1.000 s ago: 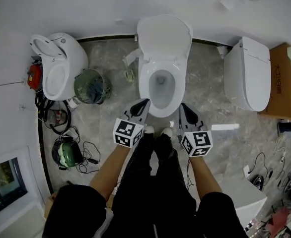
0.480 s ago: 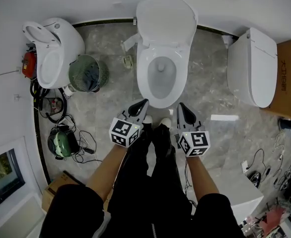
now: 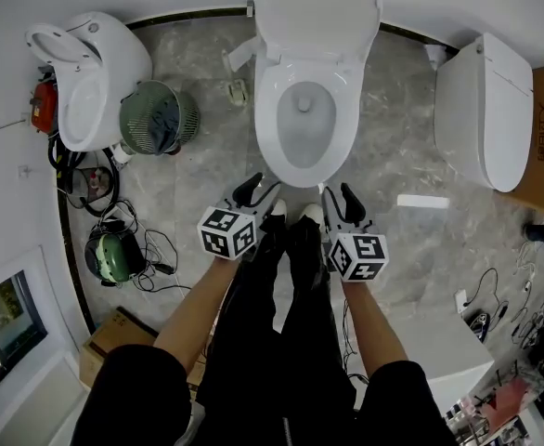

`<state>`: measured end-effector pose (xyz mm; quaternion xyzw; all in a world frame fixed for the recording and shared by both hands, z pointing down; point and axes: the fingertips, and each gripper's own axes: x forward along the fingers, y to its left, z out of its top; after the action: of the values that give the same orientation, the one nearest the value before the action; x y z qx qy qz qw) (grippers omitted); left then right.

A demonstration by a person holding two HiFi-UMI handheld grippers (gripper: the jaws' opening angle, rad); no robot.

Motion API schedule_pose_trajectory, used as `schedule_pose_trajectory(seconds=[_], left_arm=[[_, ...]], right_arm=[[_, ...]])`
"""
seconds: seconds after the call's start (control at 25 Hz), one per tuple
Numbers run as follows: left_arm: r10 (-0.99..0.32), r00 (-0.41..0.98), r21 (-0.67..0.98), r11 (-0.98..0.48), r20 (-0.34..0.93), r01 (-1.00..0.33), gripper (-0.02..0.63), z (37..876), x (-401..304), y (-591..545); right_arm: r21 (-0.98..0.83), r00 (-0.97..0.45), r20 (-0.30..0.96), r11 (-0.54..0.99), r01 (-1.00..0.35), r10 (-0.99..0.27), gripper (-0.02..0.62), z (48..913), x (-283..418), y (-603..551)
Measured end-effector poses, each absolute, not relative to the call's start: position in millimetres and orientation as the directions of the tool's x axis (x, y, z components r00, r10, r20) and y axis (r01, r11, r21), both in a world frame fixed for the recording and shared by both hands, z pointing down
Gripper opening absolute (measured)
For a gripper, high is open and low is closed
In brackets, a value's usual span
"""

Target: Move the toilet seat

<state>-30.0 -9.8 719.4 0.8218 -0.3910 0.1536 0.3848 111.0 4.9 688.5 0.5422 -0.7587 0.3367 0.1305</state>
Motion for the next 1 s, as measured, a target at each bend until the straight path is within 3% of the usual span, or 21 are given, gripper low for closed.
schedule_pose_trajectory(seconds=[0.2,0.48,1.0], left_arm=[[-0.521,0.643,0.686,-0.141,0.561,-0.714,0.225,768.7,-42.5,-9.7],[-0.516,0.603,0.705,0.002,0.608,-0.709,0.245,847.6,-65.8,-9.3],[-0.386,0.614,0.674,0.031,0.689,-0.738,0.249,967.9,-55.9,3.3]], right_arm=[[-0.378,-0.369,0.632,0.145,-0.915,-0.681,0.172,744.3,116.6,14.1],[-0.391,-0.393,0.715,0.134,-0.91,-0.578,0.198,825.8,110.0,26.2],[-0.548,-0.404,0.763,-0.174,-0.818,-0.504,0.259,956.7,122.2,17.6]])
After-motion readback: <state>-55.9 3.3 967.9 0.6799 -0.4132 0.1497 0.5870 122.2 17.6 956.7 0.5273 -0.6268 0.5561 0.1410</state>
